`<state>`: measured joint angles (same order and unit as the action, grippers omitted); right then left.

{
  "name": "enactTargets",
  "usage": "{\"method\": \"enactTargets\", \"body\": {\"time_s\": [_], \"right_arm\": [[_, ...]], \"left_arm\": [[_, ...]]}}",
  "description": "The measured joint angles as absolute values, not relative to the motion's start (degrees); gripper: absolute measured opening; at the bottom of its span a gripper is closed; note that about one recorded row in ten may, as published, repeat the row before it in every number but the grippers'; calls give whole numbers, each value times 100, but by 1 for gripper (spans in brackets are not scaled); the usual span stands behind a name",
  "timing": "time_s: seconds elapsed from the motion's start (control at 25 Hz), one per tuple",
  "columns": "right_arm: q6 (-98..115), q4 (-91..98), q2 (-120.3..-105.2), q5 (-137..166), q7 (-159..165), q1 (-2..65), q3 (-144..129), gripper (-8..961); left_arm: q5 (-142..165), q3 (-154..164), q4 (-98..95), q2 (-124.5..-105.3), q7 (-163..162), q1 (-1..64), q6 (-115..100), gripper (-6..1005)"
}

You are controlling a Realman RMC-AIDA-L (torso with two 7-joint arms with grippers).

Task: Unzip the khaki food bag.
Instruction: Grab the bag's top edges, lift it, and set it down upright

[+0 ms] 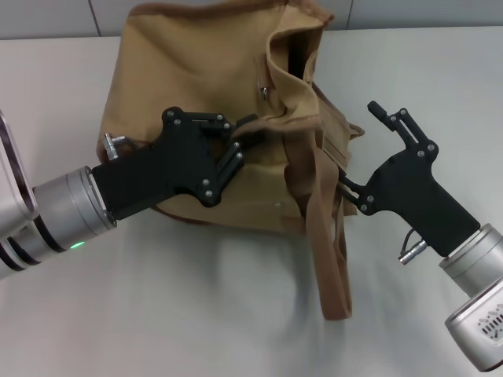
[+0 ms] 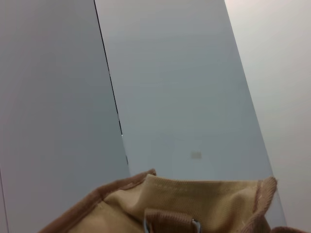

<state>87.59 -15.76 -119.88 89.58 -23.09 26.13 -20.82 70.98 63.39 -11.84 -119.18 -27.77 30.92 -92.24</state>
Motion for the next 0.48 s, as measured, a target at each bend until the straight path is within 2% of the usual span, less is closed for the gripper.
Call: {"method": "enactTargets", "body": {"time_s": [0.48], "right_arm": [[8829, -1731, -11988, 8982, -2378, 2855, -2072, 838]], "left_arm": [[7074, 6475, -1114, -11917, -2786, 3203, -9232, 83]]}}
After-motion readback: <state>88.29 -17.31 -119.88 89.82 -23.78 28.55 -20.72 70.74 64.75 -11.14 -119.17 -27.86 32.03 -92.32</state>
